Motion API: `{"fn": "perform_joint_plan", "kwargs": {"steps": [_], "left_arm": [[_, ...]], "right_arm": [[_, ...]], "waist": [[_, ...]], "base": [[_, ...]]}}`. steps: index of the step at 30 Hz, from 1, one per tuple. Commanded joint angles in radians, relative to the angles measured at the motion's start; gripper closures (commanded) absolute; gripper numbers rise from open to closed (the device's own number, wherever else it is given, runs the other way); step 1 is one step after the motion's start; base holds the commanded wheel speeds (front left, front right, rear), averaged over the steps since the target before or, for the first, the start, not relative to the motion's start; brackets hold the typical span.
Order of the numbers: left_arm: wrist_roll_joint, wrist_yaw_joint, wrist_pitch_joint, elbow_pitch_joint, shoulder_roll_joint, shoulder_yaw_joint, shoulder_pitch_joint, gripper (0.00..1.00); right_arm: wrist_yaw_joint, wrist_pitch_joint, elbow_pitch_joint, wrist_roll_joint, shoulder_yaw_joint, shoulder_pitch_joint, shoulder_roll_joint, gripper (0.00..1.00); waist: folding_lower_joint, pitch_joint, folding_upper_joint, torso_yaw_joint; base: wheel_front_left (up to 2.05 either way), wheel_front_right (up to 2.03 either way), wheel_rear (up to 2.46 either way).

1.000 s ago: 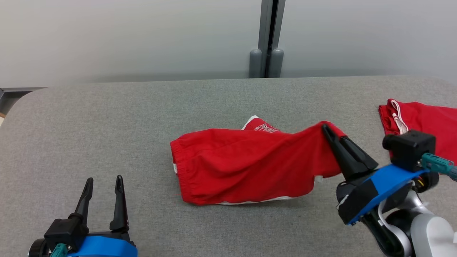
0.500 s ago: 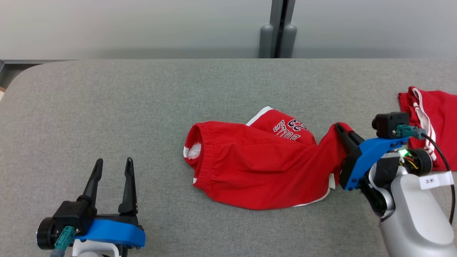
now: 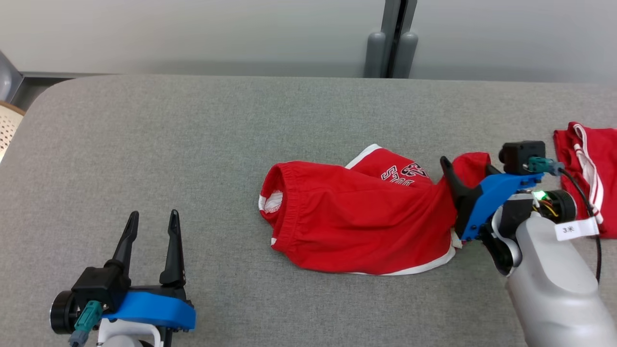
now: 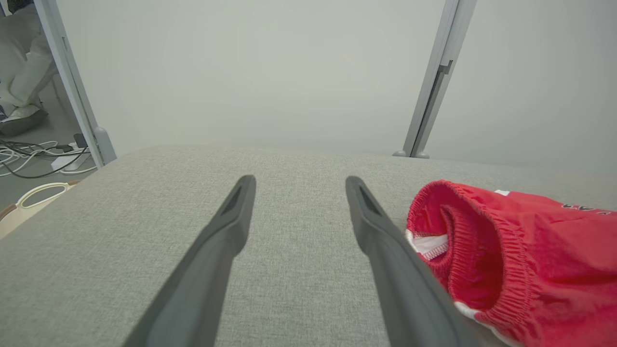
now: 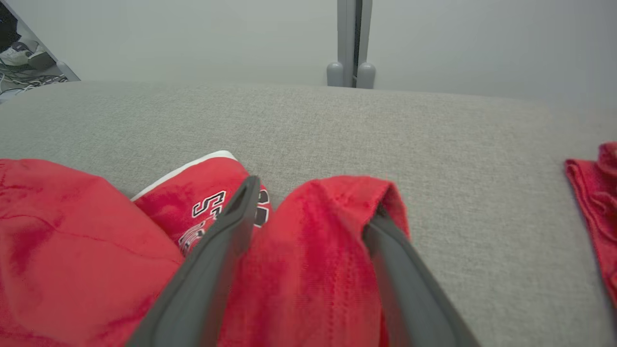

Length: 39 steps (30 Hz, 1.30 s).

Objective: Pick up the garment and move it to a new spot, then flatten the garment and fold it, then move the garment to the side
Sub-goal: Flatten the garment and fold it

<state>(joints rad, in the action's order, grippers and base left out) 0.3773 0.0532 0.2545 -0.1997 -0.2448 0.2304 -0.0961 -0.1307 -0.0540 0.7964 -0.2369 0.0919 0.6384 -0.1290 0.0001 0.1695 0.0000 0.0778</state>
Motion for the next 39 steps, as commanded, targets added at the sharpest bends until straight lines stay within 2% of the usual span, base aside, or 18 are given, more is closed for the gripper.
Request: {"fn": "perform_joint_plan", "kwargs": {"steps": [1,6,11,16,23,31,39], "left_arm": [[0.001,0.003,0.005,-0.002,-0.003,-0.004,0.006,0.00],[0.008,0.009,0.007,-0.003,-0.010,-0.022,0.035,0.00],[0.016,0.015,0.009,0.003,-0.014,-0.035,0.061,0.00],[0.015,0.018,0.009,0.009,-0.011,-0.033,0.080,0.00],[0.013,0.016,0.010,0.010,-0.007,-0.025,0.104,0.00],[0.015,0.020,0.010,0.005,-0.001,-0.025,0.139,0.00],[0.016,0.026,0.011,0.015,-0.001,-0.029,0.148,0.00]], "right_arm": [[0.000,0.007,0.003,-0.006,-0.003,-0.012,-0.010,0.00],[0.000,0.023,-0.022,-0.037,-0.022,-0.085,-0.025,0.00],[0.000,0.042,-0.109,-0.033,-0.045,-0.178,-0.040,0.00],[0.000,0.112,-0.275,0.023,-0.068,-0.293,-0.034,0.00],[0.000,0.185,-0.514,0.093,-0.113,-0.472,0.026,0.00],[0.000,0.131,-0.660,0.116,-0.142,-0.616,0.068,0.00],[0.000,0.094,-0.730,0.117,-0.142,-0.644,0.078,0.00]], "waist": [[-0.0001,-0.010,0.0000,-0.008],[-0.0001,-0.041,0.0000,-0.041],[-0.0001,-0.068,0.0000,-0.074],[-0.0001,-0.095,0.0000,-0.092],[-0.0001,-0.124,0.0000,-0.099],[-0.0001,-0.152,0.0000,-0.105],[-0.0001,-0.149,0.0000,-0.121]], "base": [[0.00,0.00,0.00],[0.00,0.00,0.00],[0.00,0.00,0.00],[0.00,0.00,0.00],[0.00,0.00,0.00],[0.00,0.00,0.00],[0.00,0.00,0.00]]}}
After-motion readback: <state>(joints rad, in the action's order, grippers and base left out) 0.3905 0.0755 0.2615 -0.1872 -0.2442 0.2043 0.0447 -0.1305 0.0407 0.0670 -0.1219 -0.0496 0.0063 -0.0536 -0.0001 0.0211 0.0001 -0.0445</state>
